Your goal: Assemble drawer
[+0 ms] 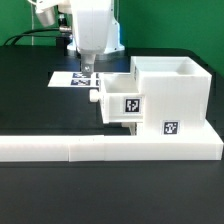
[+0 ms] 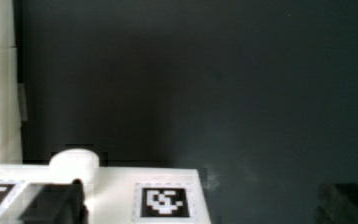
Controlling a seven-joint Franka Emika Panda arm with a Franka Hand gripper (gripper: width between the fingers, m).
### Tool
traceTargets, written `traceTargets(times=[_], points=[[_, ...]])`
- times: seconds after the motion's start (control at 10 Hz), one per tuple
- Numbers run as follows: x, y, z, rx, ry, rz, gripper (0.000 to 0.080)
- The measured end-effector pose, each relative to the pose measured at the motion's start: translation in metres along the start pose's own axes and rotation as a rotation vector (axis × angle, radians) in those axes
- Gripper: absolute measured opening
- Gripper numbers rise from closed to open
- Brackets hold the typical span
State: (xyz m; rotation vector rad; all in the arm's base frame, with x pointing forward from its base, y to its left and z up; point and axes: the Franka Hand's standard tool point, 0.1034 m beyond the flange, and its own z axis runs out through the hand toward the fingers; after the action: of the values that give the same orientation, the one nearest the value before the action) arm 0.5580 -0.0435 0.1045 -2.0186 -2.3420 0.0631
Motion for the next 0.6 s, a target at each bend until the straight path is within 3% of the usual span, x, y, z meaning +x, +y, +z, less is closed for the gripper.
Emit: traceTargets(times=[0.4,0.6], points=[[-0.014,-0.002,0.029,0.031,0.182,-0.004,0.0649],[0.004,0.0,0.037,0.046,0.192,0.007,0.0649]])
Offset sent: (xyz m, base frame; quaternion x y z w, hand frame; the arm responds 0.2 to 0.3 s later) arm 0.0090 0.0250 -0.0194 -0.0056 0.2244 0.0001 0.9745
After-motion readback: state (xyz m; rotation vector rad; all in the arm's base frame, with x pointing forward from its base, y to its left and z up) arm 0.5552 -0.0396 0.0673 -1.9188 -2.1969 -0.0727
